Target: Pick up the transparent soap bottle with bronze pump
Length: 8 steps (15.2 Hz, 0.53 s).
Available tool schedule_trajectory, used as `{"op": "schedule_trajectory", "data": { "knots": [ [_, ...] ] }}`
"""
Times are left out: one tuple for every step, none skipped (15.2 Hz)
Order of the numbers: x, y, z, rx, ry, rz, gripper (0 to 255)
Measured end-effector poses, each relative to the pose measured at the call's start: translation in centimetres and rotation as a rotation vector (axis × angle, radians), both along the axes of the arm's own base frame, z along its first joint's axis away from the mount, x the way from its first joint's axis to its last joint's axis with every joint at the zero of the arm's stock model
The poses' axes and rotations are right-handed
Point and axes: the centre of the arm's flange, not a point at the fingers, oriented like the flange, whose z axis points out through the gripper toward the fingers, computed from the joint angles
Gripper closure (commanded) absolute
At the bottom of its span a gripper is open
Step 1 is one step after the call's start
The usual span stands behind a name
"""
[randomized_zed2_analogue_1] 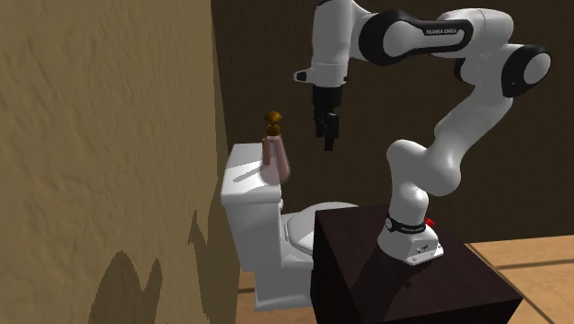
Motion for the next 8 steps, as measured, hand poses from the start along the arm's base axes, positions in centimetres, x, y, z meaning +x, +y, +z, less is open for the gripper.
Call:
{"op": "schedule_trajectory", "data": {
  "knots": [
    [0.0,0.0,0.0,0.000,0.000,0.000,0],
    [0.1,-0.7,0.3,0.006,0.000,0.013,0],
    [0.1,-1.8,0.5,0.015,0.000,0.035,0],
    [0.4,-3.1,0.9,0.025,0.001,0.061,0],
    [1.0,-4.1,1.5,0.037,0.002,0.091,0],
    [1.2,-5.4,1.6,0.049,0.002,0.121,0],
    [1.8,-6.7,2.0,0.061,0.003,0.152,0],
    [2.2,-8.1,2.6,0.073,0.003,0.183,0]
  ]
}}
